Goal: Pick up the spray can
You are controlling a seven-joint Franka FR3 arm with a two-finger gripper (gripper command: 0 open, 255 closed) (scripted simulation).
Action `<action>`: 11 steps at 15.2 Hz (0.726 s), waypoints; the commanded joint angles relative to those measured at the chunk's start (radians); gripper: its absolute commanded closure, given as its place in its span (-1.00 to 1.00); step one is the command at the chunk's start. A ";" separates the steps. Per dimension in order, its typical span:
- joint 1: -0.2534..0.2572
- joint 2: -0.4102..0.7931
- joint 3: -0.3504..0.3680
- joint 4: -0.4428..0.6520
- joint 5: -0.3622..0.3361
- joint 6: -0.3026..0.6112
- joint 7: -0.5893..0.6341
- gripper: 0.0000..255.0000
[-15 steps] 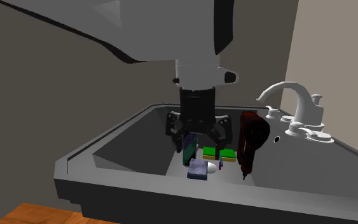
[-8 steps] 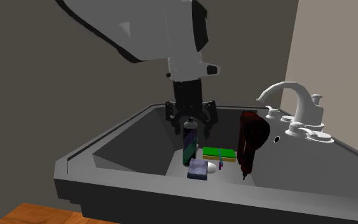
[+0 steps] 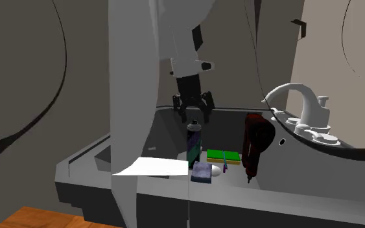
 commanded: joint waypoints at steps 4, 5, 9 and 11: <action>0.015 0.179 0.024 0.200 -0.083 -0.055 0.105 -1.00; 0.015 0.175 0.023 0.182 -0.082 -0.041 0.107 -1.00; 0.012 0.164 0.021 0.115 -0.079 0.016 0.116 -1.00; 0.011 0.161 0.020 0.090 -0.079 0.037 0.119 -1.00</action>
